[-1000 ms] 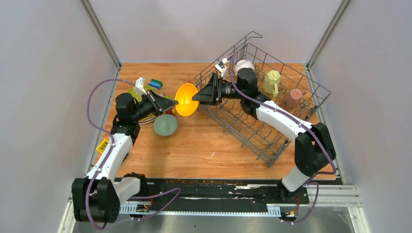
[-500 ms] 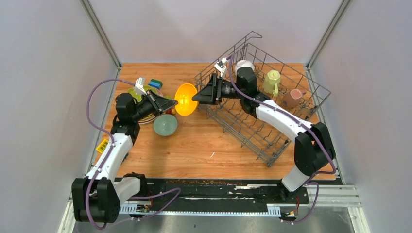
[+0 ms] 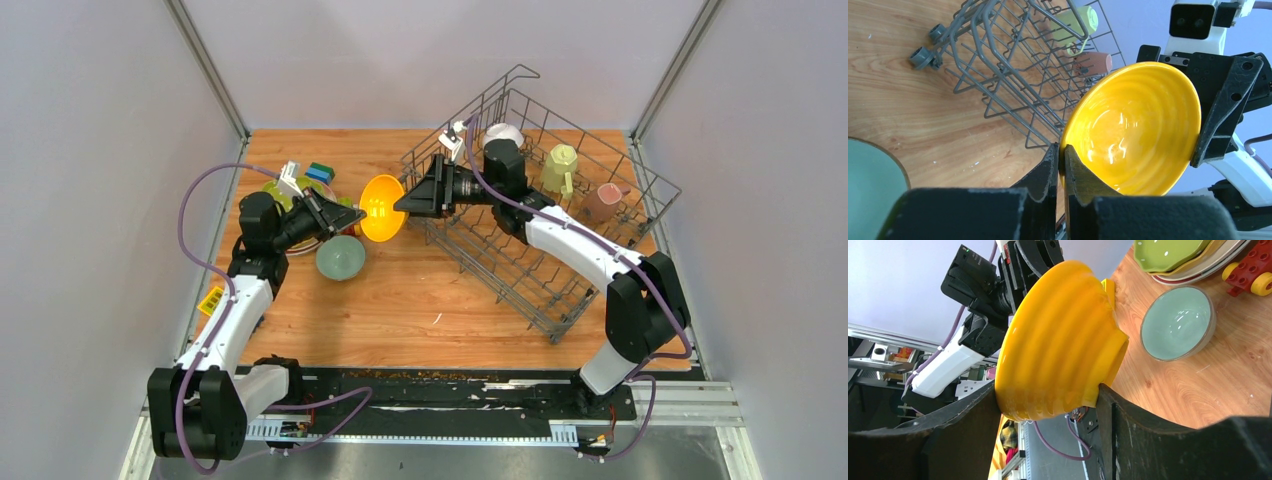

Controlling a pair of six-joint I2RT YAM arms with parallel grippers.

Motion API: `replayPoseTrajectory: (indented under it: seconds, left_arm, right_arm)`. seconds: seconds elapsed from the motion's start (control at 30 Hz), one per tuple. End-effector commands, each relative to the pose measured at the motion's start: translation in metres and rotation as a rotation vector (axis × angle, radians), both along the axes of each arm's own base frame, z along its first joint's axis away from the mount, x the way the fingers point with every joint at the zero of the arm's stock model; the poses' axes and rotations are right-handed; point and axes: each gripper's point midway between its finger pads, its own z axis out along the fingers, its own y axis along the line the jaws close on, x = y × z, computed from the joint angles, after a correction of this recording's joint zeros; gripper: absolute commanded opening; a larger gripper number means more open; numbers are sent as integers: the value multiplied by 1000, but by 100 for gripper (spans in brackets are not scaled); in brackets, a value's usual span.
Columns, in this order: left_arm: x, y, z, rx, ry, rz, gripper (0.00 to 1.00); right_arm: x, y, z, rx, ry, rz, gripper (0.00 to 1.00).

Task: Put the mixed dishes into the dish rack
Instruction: Pick up the bowl from the center of the board.

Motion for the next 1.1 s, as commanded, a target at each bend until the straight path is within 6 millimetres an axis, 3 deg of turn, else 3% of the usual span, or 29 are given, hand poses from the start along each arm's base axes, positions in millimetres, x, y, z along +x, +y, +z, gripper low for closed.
replayPoseTrajectory:
  seconds: [0.0, 0.2, 0.63, 0.83, 1.07]
  left_arm:
    - [-2, -1, 21, 22, -82, -9, 11]
    - [-5, 0, 19, 39, -73, -10, 27]
    - [-5, 2, 15, 66, -62, -7, 40]
    - [-6, 12, 22, 93, -97, 72, 62]
    - [-7, 26, 23, 144, -96, 173, 80]
  right_arm:
    - [1, 2, 26, 31, -82, -6, 8]
    - [6, 0, 24, 18, -86, -46, 7]
    - [6, -5, 26, 0, -129, -77, 6]
    - [5, -13, 39, 3, -219, -119, 3]
    - [6, -35, 63, 8, -346, -225, 1]
